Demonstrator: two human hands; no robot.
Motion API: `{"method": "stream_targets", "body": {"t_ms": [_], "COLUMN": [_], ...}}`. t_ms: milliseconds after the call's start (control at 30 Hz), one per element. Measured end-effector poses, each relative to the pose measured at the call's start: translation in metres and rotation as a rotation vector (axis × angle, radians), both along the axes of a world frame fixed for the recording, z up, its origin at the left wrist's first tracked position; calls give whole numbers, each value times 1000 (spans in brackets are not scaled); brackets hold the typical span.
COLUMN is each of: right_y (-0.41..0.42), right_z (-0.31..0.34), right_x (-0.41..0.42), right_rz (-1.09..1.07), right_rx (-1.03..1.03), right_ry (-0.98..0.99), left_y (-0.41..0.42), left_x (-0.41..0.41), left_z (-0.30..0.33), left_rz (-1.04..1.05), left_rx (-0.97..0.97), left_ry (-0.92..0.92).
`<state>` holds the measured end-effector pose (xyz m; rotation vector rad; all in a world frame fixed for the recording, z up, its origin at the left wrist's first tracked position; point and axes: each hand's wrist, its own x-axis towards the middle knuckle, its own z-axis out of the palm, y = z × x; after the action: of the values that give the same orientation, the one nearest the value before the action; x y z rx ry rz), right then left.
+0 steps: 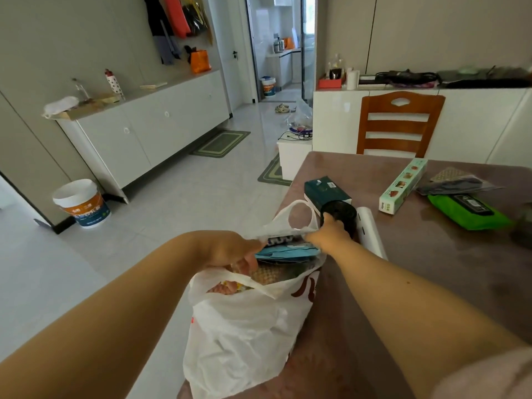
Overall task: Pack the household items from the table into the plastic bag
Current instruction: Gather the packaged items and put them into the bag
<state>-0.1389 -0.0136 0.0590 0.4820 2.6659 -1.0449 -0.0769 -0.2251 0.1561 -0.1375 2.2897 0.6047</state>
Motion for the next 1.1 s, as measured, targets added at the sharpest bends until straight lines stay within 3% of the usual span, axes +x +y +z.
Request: {"method": "stream_targets", "body": {"t_ms": [200,400,467,567,733,800,967,1100], "right_y": [-19,-17,-8,15,9,5,17,25], "right_z": [5,15,15,1,-19,-5,64,114], "right_x": [-19,-29,-37,-61,-78,-83,-80,-54], "right_rz": [350,411,323,41,282,268,-40,-41], "right_rx": [226,-2,-18,73,311,191,-531,-722], "right_ry": [-103,-324,-250,183,39,14,77,229], "left_y": [19,44,46,46,43,42,41,48], "left_x": [-2,-22,-29,-29,-27,-26,-22,-17], "left_z": [7,-14,-34,-55,-64,-61,-36,-20], "left_rz": [-93,-215,-96,-140,-155,-115,-4,-20], "left_rx": [13,-37,-36,-21,-48,-30,27,29], "left_ry": [175,233,179,148,98,112,164,207]}}
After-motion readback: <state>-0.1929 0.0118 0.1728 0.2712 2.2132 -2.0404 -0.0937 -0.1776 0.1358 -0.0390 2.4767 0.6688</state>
